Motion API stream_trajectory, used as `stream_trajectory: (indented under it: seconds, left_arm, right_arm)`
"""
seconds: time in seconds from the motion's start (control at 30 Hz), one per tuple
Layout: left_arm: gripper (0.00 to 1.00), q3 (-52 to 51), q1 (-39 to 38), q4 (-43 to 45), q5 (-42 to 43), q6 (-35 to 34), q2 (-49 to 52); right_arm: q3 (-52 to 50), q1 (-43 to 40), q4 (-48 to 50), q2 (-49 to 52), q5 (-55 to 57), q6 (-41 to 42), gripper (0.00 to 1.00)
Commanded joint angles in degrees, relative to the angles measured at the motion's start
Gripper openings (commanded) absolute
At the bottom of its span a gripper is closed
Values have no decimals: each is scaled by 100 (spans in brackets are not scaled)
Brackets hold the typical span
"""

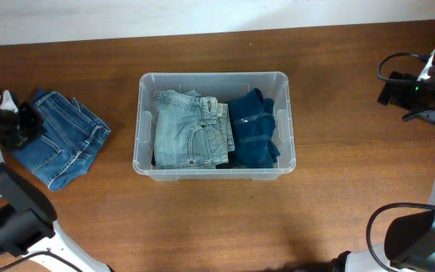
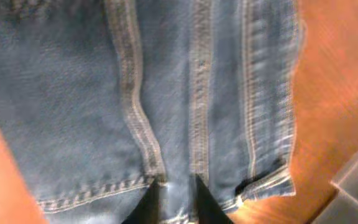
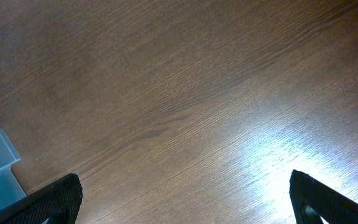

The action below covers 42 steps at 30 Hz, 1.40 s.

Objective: Pack container
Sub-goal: 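Lower the left gripper onto the dark-blue jeans and grasp them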

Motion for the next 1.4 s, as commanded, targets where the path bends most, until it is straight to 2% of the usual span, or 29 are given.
stream_trajectory:
  seconds: [0.0,0.1,0.13,0.17,0.4,0.53,0.63,0.73,0.87,1.17,1.37]
  left_arm:
    - [43,-39,98,-142,-413,-227,-55]
    - [87,-76,210,-192,-411,-227,-55]
    - [96,-76,251,-219,-409,-227,-55]
    - [99,-76,282,-232,-409,-227,-55]
    - [99,-157,748,-323,-623,-221,-15]
    - [99,-627,876,52,-603,-223,-11]
    - [99,-1307,876,769,-573,-223,-7]
    - [99,-1814,876,1469,-90,-114,-7]
    - [99,-2186,876,1969,299,-116,-7]
    - [99,-2232,883,2031,227,-96,-2]
    - [99,-2127,927,2033,1054,-96,-79]
  right_arm:
    - [59,-15,0,0,28,42,99]
    - [59,-15,0,0,26,42,99]
    - [59,-15,-2,0,26,42,98]
    - [59,-15,0,0,26,42,99]
    - [59,-15,0,0,26,42,98]
    - [59,-15,0,0,26,42,99]
    - [59,-15,0,0,26,42,99]
    - [59,-15,0,0,26,42,99]
    - [59,-15,0,0,26,42,98]
    - [59,-15,0,0,26,42,98]
    - [59,-15,0,0,28,42,99]
